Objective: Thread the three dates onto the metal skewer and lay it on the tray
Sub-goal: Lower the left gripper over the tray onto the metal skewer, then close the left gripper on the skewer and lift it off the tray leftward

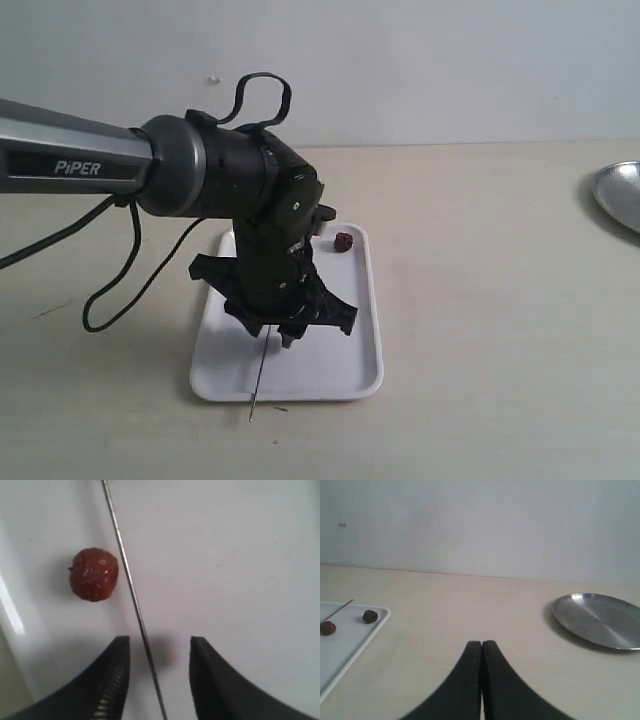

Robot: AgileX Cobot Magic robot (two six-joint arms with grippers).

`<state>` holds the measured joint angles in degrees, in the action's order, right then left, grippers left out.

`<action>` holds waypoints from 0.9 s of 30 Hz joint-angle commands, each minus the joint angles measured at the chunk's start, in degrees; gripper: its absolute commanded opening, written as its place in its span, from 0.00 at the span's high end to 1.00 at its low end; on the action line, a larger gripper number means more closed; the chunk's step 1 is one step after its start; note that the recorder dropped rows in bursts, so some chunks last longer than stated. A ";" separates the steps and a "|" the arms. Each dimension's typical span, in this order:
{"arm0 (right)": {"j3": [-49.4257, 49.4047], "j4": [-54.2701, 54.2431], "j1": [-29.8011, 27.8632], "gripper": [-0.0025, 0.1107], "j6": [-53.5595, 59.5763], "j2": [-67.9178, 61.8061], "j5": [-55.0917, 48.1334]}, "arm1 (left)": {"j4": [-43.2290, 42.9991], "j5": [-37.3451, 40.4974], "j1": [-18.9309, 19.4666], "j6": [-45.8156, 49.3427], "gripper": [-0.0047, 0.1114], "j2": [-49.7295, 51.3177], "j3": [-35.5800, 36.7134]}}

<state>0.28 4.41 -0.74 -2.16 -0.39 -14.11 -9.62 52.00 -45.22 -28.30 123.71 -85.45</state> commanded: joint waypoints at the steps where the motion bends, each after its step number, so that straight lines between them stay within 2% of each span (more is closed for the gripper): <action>1: -0.28 0.05 0.08 0.98 -0.03 0.39 0.49 | -0.73 -2.64 -0.01 0.18 0.63 -0.13 2.52; 8: -0.28 0.05 0.08 0.98 -0.03 0.39 0.49 | -0.47 -4.48 0.08 -0.41 0.63 -0.25 3.47; 13: -0.28 0.05 0.08 0.98 -0.03 0.39 0.49 | -0.34 -9.96 0.23 -0.67 0.63 -1.63 7.92; 20: -0.28 0.05 0.08 0.98 -0.03 0.39 0.49 | 0.19 -9.65 0.69 -0.67 0.63 -1.77 9.46; 23: -0.28 0.21 0.08 0.98 -0.03 0.39 0.49 | 0.69 -9.37 0.69 -0.67 0.69 -1.77 9.46; 27: -0.28 0.21 0.08 0.98 -0.03 0.39 0.49 | 1.03 -9.37 0.69 -0.67 0.87 -1.77 9.46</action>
<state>0.28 4.41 -0.74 -2.16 -0.39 -14.11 -8.80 41.47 -44.68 -28.70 121.21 -76.88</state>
